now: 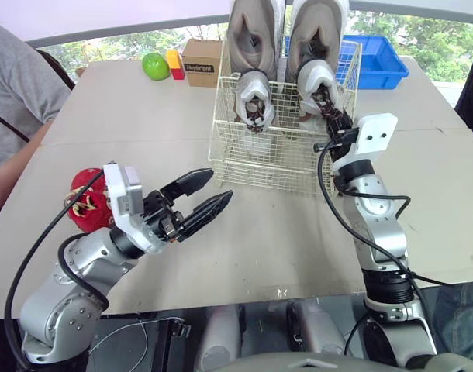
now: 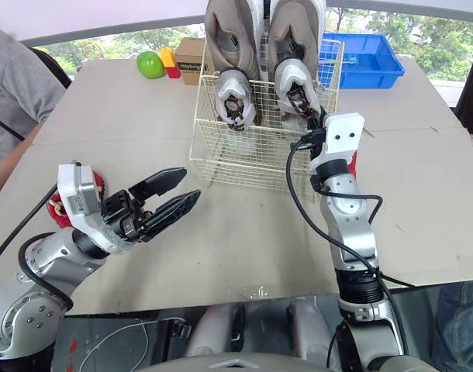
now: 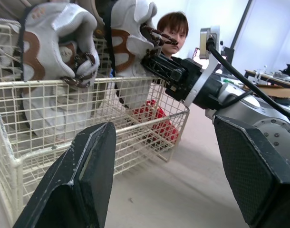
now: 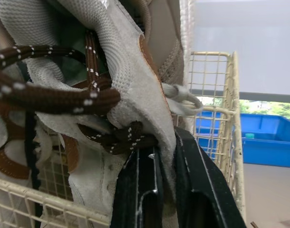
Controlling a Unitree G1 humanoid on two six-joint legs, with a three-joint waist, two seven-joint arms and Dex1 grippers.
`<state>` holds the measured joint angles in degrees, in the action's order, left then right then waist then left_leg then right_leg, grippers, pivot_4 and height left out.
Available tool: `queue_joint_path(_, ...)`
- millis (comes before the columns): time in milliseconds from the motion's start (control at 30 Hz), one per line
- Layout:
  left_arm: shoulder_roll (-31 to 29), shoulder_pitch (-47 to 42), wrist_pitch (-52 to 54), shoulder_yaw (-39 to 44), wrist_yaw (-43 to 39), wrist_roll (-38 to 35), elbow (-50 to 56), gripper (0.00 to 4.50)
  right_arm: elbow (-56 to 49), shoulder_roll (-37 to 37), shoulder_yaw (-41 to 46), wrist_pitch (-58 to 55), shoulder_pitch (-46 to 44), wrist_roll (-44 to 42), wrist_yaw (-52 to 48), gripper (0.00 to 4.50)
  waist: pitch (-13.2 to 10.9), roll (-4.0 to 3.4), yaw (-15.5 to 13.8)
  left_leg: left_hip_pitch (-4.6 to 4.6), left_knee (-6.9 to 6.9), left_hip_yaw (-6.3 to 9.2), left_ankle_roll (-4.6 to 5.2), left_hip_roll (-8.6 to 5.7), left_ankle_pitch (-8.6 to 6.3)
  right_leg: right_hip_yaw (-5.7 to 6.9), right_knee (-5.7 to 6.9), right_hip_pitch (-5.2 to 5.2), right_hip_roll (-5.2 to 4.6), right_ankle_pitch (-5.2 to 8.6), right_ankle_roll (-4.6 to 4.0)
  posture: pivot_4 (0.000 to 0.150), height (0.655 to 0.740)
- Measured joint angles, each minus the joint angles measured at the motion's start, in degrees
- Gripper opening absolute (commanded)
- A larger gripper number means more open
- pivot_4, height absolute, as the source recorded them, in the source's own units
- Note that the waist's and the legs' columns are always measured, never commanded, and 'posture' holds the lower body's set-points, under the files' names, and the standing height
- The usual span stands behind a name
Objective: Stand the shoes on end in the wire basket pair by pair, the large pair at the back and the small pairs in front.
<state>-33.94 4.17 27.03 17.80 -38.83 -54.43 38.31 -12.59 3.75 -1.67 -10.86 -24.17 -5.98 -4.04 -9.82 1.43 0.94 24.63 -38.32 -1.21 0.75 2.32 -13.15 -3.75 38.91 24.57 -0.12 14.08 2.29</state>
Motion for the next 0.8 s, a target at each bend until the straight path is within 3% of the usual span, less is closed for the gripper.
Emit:
queue_joint_path(200, 0.93, -0.06, -0.35, -0.43, 0.48, 0.84, -0.09, 3.53, -5.77, 2.45, 0.1, -5.88, 2.99, -4.01, -4.48, 4.26, 0.04, 0.06, -0.12, -0.03, -0.01, 0.03, 0.0, 0.01, 0.0, 0.03, -0.02, -0.08, -0.01, 0.01, 0.0, 0.15, 0.74)
queue_joint_path(233, 0.97, -0.07, -0.36, -0.44, 0.51, 0.94, -0.15, 3.53, -7.21, 3.11, 0.1, -7.4, 3.43, -4.92, -5.41, 4.4, 0.04, 0.05, -0.12, -0.03, -0.01, 0.03, 0.0, 0.01, 0.0, 0.04, -0.02, -0.08, -0.01, 0.01, 0.0, 0.15, 0.74)
queue_joint_path(500, 1.7, 0.37, -0.37, -0.41, 1.23, 1.7, -1.11, 3.53, -13.8, 14.35, 2.16, -15.78, 4.75, -15.18, -18.56, 4.4, -0.02, -0.04, 0.27, -0.05, 0.01, 0.01, 0.01, 0.0, -0.01, 0.0, -0.03, -0.07, 0.03, 0.01, 0.0, 0.15, 0.74)
queue_joint_path(633, 1.84, 1.46, -0.41, -0.43, 1.51, 2.46, -0.91, 3.53, -13.98, 18.25, 0.7, -22.43, -4.76, -14.39, -18.74, 4.4, -0.04, -0.06, 1.0, -0.03, 0.02, 0.02, 0.01, 0.01, -0.01, 0.01, 0.0, 0.0, 0.07, 0.01, 0.0, 0.15, 0.74)
queue_joint_path(800, 2.1, 2.51, -0.64, -0.46, 1.7, 2.54, -0.49, 3.53, -9.5, 17.05, 0.05, -34.85, -15.55, -16.04, -16.79, 4.4, -0.03, -0.04, 1.16, 0.04, 0.05, 0.03, 0.01, 0.0, -0.01, 0.01, -0.04, 0.03, 0.04, 0.01, 0.0, 0.15, 0.74)
